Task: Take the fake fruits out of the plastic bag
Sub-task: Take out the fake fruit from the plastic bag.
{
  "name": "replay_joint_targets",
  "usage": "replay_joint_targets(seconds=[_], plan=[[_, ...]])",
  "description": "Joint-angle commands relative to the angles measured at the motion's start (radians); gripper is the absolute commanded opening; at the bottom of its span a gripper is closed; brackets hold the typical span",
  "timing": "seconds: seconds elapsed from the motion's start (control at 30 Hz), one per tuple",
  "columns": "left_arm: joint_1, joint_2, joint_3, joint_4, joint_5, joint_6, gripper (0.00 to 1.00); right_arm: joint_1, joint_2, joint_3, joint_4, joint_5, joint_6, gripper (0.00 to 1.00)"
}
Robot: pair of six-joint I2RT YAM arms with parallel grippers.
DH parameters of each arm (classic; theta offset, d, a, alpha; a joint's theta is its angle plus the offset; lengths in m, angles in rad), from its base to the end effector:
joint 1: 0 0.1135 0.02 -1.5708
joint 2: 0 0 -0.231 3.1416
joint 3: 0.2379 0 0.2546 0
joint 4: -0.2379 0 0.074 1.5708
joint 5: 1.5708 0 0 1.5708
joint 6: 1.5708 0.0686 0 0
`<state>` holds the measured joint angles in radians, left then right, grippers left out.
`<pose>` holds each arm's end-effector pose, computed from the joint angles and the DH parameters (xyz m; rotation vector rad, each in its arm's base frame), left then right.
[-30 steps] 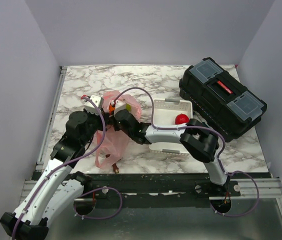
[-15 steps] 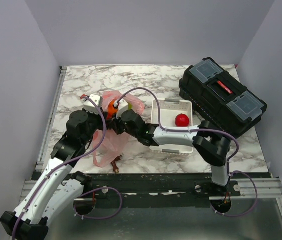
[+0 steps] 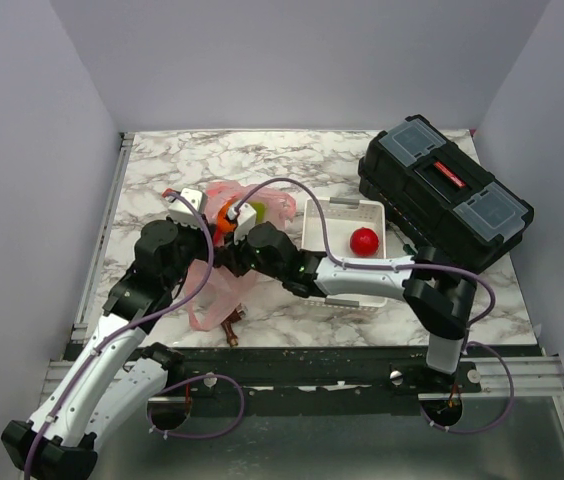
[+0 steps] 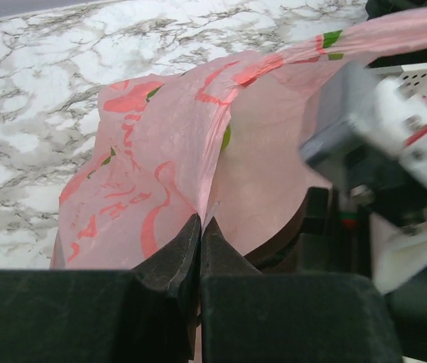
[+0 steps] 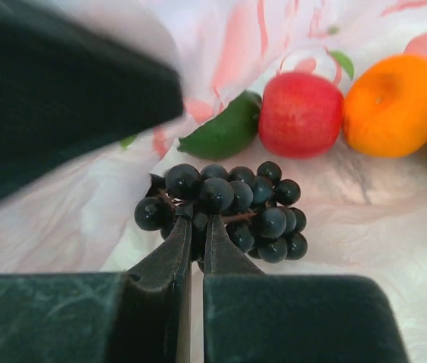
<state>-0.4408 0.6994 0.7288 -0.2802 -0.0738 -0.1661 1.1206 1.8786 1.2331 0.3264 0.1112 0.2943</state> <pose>0.2072 -0.0922 0.2941 0.1992 1.8250 -0.3609 0.2065 0.4097 0.1881 -0.7219 1.8451 0.8462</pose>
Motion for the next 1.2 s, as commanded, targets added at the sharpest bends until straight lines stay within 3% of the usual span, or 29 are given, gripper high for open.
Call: replay_joint_targets(seconds=[0.0,0.5,0.83,1.17], plan=[[-0.003,0.011,0.020,-0.014,0.016,-0.003,0.00,0.008,-0.095,0.033,0.022,0.011,-0.004,0.01],[-0.004,-0.027,0.011,-0.007,-0.004,-0.006,0.00,0.006,-0.221,0.068,-0.055,0.281,-0.052,0.01],[-0.004,-0.021,0.014,-0.011,-0.015,-0.006,0.00,0.007,-0.325,0.100,-0.116,0.273,-0.066,0.01],[-0.003,-0.020,0.014,-0.011,-0.026,-0.004,0.00,0.006,-0.551,-0.003,-0.206,0.242,-0.020,0.01]])
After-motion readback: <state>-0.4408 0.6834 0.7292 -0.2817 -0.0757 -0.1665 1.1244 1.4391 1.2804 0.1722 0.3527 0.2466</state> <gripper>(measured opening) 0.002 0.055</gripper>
